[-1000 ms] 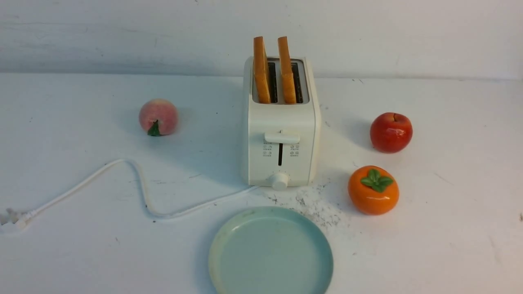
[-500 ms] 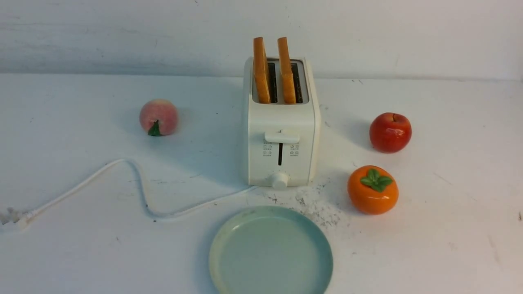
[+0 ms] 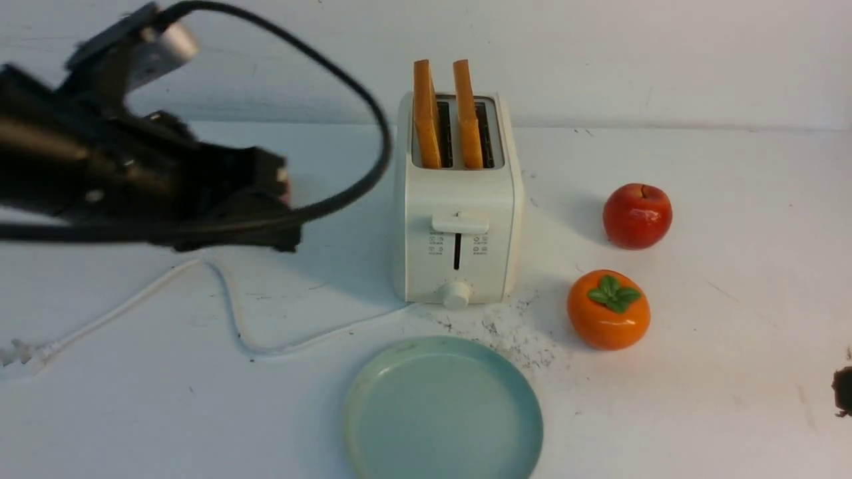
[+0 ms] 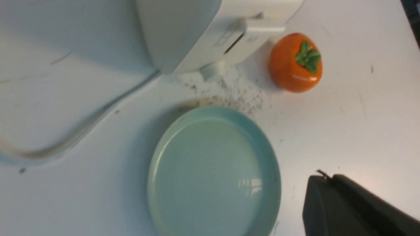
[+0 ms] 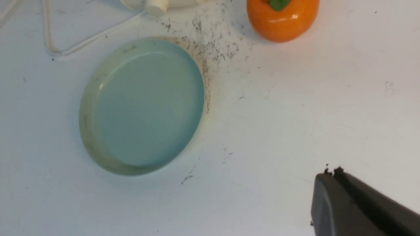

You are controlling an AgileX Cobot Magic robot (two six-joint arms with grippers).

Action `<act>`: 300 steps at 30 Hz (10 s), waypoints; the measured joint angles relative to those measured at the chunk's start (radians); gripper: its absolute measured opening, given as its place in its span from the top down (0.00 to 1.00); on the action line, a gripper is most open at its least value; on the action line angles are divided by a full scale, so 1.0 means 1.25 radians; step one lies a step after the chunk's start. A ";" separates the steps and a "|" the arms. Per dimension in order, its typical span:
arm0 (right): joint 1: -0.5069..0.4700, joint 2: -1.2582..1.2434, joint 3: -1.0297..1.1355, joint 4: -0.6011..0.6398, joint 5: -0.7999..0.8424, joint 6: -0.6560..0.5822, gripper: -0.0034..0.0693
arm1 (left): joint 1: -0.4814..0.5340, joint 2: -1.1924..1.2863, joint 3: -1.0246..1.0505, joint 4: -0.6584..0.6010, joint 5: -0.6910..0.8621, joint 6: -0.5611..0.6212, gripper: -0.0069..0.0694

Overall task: Take toasted bread from bread machine on white table place on plate.
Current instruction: 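Reach for a toast slice standing in the toaster with the left gripper, then place the slice of bread on the plate with the left gripper, then grasp the toast slice in the toaster and pull it up out of the slot with the right gripper, then place the held slice of bread on top of the slice on the plate with the right gripper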

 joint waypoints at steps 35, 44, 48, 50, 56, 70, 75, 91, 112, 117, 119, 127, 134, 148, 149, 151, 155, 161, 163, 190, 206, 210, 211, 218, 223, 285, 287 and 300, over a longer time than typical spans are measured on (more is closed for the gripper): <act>0.000 0.000 -0.001 0.040 -0.005 -0.015 0.96 | -0.072 0.534 -0.448 0.056 -0.329 0.049 0.39; 0.000 0.000 -0.001 0.041 -0.005 -0.017 0.95 | -0.072 0.518 -0.449 0.056 -0.303 0.051 0.80; 0.000 0.000 -0.001 0.048 -0.008 -0.017 0.95 | -0.072 0.427 -0.446 0.089 -0.264 0.052 0.80; 0.000 0.000 -0.001 0.048 -0.008 -0.017 0.95 | -0.072 0.359 -0.446 0.092 -0.245 0.043 0.80; 0.000 0.000 -0.001 0.049 -0.008 -0.017 0.94 | -0.072 0.193 -0.451 0.114 -0.167 -0.003 0.80; 0.000 0.000 -0.001 0.091 -0.004 -0.034 0.93 | -0.072 -0.078 -0.054 0.054 0.007 -0.049 0.80; 0.000 0.000 -0.001 0.091 0.010 -0.051 0.92 | -0.072 -0.090 0.263 -0.140 -0.177 0.011 0.80; 0.000 0.000 -0.001 0.091 0.020 -0.057 0.92 | -0.072 0.138 0.369 -0.847 -0.257 0.630 0.80; 0.000 0.000 -0.001 0.100 0.019 -0.058 0.89 | -0.072 0.257 0.369 -0.738 -0.267 0.642 0.54; 0.000 0.000 -0.001 0.101 0.028 -0.058 0.89 | -0.072 0.246 0.369 -0.661 -0.267 0.641 0.34; 0.000 0.000 -0.001 0.104 0.035 -0.058 0.89 | -0.072 0.224 0.369 -0.603 -0.267 0.641 0.26; 0.000 0.000 -0.001 0.106 0.049 -0.058 0.88 | -0.072 0.117 0.369 -0.429 -0.313 0.610 0.22; 0.000 0.014 -0.022 0.107 0.002 -0.076 0.88 | -0.072 -0.031 0.369 -0.246 -0.339 0.387 0.59; 0.153 0.355 -0.318 0.098 -0.060 -0.110 0.88 | -0.072 -0.336 0.372 0.226 -0.263 -0.134 0.93; 0.157 0.362 -0.324 0.096 -0.062 -0.109 0.88 | -0.072 -0.343 0.372 0.236 -0.261 -0.148 0.93; 0.204 0.457 -0.403 0.060 -0.101 -0.078 0.87 | -0.072 -0.391 0.372 0.300 -0.248 -0.219 0.93; 0.246 0.588 -0.514 0.001 -0.163 -0.014 0.79 | -0.072 -0.457 0.372 0.396 -0.224 -0.315 0.93; 0.285 0.742 -0.674 -0.059 -0.229 0.017 0.54 | -0.072 -0.503 0.372 0.473 -0.163 -0.396 0.93; 0.292 0.776 -0.706 -0.066 -0.248 0.017 0.46 | -0.072 -0.504 0.372 0.487 -0.148 -0.399 0.93; 0.302 0.888 -0.831 -0.161 -0.421 0.022 0.80 | -0.072 -0.511 0.372 0.500 -0.052 -0.406 0.93; 0.145 0.403 -0.596 -0.157 -0.079 0.119 0.80 | -0.072 -0.511 0.372 0.500 -0.101 -0.405 0.93; 0.145 0.295 -0.359 -0.057 -0.155 0.119 0.80 | -0.072 -0.511 0.372 0.500 -0.115 -0.405 0.93; 0.145 0.259 -0.259 0.023 -0.203 0.116 0.80 | -0.072 -0.511 0.372 0.500 -0.118 -0.404 0.93; 0.215 0.246 0.065 0.519 -0.453 -0.156 0.80 | -0.072 -0.511 0.372 0.500 -0.135 -0.400 0.93; 0.294 0.307 0.084 0.794 -0.517 -0.404 0.80 | -0.072 -0.511 0.372 0.500 -0.142 -0.397 0.93; 0.201 0.675 -0.089 0.844 -0.027 -0.944 0.80 | -0.072 -0.511 0.372 0.500 -0.067 -0.386 0.93; 0.201 0.681 -0.090 0.880 -0.049 -0.968 0.80 | -0.072 -0.511 0.372 0.500 -0.065 -0.386 0.93; 0.201 0.749 -0.092 0.906 -0.084 -0.980 0.80 | -0.072 -0.511 0.372 0.500 -0.065 -0.385 0.93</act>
